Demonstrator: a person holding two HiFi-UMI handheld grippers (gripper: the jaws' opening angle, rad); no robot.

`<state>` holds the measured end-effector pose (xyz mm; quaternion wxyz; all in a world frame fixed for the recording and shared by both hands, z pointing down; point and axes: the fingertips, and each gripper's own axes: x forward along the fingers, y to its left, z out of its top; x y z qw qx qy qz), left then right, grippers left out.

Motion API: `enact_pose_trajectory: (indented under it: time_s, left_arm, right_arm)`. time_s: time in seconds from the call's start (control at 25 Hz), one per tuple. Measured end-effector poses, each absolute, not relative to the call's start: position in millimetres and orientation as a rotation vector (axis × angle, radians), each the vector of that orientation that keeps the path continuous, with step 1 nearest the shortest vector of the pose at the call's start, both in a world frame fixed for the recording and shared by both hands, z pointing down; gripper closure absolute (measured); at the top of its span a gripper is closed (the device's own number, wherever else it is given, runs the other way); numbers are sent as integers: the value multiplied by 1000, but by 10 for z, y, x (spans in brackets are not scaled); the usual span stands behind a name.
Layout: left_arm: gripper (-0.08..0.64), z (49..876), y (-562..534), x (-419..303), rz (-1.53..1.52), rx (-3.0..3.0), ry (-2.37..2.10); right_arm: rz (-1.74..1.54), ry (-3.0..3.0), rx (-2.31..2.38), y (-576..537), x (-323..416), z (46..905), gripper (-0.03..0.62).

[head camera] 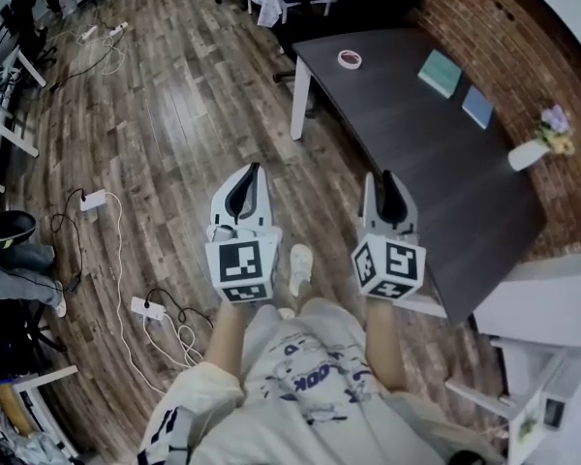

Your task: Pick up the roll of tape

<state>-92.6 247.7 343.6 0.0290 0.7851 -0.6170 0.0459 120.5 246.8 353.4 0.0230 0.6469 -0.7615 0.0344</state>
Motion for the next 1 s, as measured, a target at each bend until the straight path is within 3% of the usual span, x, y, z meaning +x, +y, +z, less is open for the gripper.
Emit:
enact_pose_trajectory:
  time_s: [1.0]
  left_arm:
    - [557, 3404, 34, -449, 192, 2320, -2009]
  right_arm:
    - [139, -2451, 1828, -220, 1543, 3588, 492]
